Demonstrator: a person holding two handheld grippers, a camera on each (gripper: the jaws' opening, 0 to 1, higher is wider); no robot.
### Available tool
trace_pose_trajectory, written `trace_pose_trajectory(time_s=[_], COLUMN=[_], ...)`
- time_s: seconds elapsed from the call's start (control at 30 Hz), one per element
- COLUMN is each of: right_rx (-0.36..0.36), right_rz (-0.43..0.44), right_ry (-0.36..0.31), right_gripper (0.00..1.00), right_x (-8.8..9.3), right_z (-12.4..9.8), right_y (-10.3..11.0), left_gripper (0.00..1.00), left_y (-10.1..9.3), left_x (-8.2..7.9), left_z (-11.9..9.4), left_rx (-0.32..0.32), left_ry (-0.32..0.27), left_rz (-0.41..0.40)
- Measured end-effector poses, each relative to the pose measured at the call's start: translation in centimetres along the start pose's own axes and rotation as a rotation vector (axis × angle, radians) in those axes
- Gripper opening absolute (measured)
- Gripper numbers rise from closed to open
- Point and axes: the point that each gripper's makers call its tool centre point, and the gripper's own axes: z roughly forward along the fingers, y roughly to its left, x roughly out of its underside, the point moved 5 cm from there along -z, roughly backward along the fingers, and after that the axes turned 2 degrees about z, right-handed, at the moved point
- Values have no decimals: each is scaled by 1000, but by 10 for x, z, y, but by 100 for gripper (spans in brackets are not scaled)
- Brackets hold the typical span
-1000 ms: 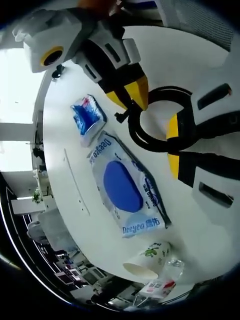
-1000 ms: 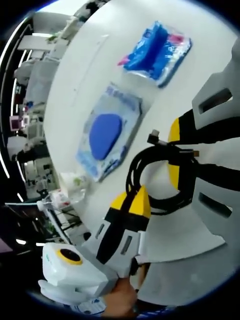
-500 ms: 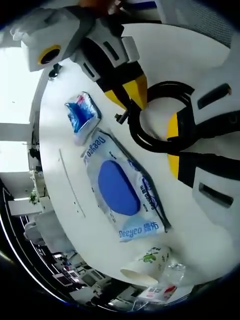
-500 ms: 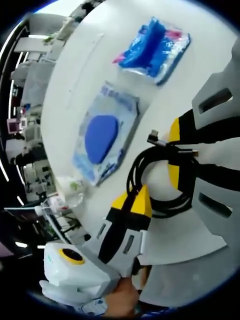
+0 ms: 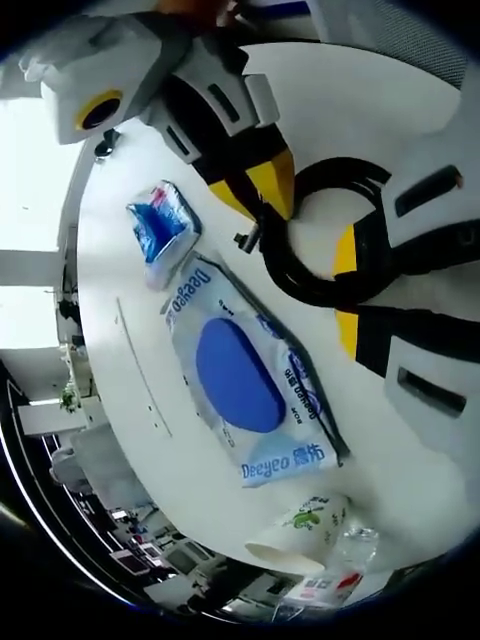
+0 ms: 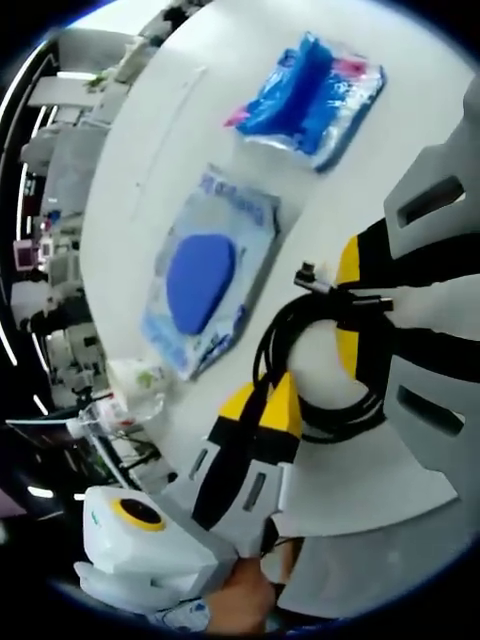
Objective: Arrange the tabletop items into an orderly group along one side of the table until the central work area is clear of visible clutter.
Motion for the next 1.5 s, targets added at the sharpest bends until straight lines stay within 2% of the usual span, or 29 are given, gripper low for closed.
trace_pose_trajectory(time_s=[0.33, 0.43, 0.53, 0.63, 1.07, 1.2, 1.5], right_rx=[-4, -1, 15, 19, 25, 39, 52], right_rz=[-19, -40, -44, -56, -81, -91, -124], right_ry=[1, -28, -45, -56, -96, -117, -143], right_gripper=[10, 12, 17, 21, 34, 42, 53], right_x=[0, -3, -6, -7, -9, -11, -14], right_z=[0, -3, -6, -7, -14, -18, -25], right_y=[-1, -2, -5, -6, -5, -7, -8], left_gripper=[12, 15, 21, 22, 39, 44, 61], left_y=[-2, -1, 0, 2, 7, 8, 8], left_x=[3, 2, 2, 2, -1, -3, -13], left_z=[2, 2, 1, -1, -8, -11, -18], left_rx=[3, -6, -19, -24, -47, -58, -62], left_ry=[8, 6, 2, -9, -33, -43, -110], left_rz=[15, 25, 29, 33, 20, 25, 69])
